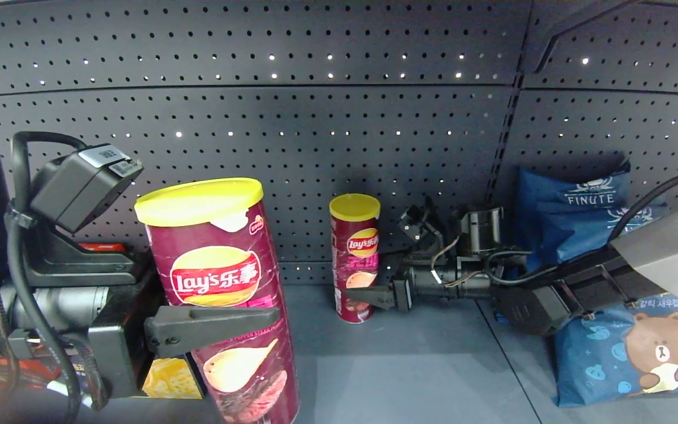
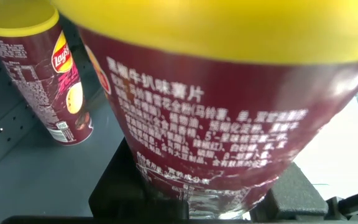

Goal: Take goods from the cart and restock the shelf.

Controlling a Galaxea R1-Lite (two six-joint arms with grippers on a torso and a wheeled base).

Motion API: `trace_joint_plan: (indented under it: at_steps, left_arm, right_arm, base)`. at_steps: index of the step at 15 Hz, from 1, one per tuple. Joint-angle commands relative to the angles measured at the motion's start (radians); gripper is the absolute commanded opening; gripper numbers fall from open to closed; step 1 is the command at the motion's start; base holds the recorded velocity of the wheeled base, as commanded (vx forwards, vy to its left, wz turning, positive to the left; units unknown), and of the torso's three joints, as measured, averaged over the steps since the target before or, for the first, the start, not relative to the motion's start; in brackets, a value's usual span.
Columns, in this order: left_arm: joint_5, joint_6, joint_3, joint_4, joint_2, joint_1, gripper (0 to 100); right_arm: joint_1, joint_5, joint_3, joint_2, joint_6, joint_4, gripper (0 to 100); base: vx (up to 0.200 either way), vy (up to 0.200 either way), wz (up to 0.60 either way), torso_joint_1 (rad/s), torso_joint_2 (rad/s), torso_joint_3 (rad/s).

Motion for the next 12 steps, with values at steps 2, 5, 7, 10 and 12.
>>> trace_joint_plan:
  at_steps: [2, 5, 7, 10, 12]
  left_arm:
    - [0.002, 0.000, 0.002, -0.001, 0.004, 0.000, 0]
    - [0.000, 0.000, 0.002, -0.001, 0.005, 0.021, 0]
    - [-0.001, 0.000, 0.002, -0.001, 0.005, 0.023, 0]
    - [0.000, 0.001, 0.000, -0.001, 0.005, 0.023, 0]
    - [0.000, 0.001, 0.003, -0.001, 0.004, 0.023, 0]
  right_arm:
    - [0.011, 0.001, -0.043, 0.043, -0.001, 0.000, 100]
    - [0.014, -0.001, -0.080, 0.063, 0.001, 0.002, 100]
    - [0.016, -0.001, -0.092, 0.076, 0.001, 0.002, 100]
    - [0.026, -0.004, -0.112, 0.092, 0.002, -0.002, 0]
    - [0.035, -0.010, -0.113, 0.092, 0.004, 0.000, 0]
  base:
    - [0.000, 0.000, 0.00, 0.000, 0.00, 0.000]
    - [0.000, 0.000, 0.00, 0.000, 0.00, 0.000]
    - [0.000, 0.000, 0.00, 0.000, 0.00, 0.000]
    - [0.000, 0.000, 0.00, 0.000, 0.00, 0.000]
    - [0.000, 0.000, 0.00, 0.000, 0.00, 0.000]
